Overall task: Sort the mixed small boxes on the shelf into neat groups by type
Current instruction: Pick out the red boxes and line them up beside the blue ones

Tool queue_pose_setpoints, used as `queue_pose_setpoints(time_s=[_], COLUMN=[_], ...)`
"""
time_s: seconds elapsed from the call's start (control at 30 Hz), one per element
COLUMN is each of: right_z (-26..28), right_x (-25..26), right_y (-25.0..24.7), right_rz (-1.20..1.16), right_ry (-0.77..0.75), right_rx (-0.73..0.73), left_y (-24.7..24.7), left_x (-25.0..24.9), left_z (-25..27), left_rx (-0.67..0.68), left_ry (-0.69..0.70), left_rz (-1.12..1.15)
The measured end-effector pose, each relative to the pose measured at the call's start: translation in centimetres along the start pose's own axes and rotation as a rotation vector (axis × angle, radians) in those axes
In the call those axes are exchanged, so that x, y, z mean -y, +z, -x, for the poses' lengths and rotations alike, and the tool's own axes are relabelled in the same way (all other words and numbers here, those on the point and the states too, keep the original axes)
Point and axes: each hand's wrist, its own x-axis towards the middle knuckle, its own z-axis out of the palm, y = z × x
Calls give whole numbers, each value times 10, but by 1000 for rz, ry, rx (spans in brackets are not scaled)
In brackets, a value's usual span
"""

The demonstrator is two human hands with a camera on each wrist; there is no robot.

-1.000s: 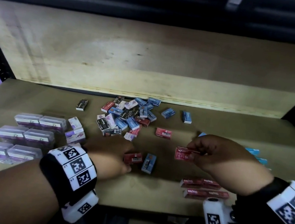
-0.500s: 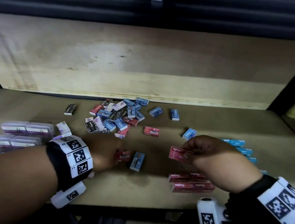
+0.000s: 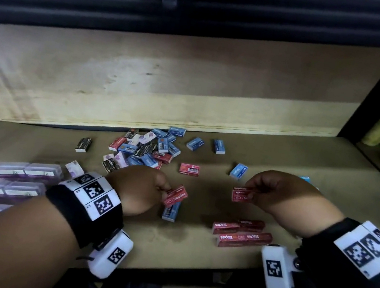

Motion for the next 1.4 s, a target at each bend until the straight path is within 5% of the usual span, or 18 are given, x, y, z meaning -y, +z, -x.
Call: queue_pose_setpoints(time_s=[0.43,0.97,1.4], right_z=[-4,-8,-7], right_x=[-2,1,-4], right_y=[-2,-4,-1], right_rz=[355,443,425], right_ry=[60,58,22], right_rx=[199,362,306], left_y=[15,29,29], left_x=[-79,-100,-97], left_z=[-33,-45,-44], left_rx=[110,195,164], left_ry=[148,217,202], left_rz=[-90,-155,-122])
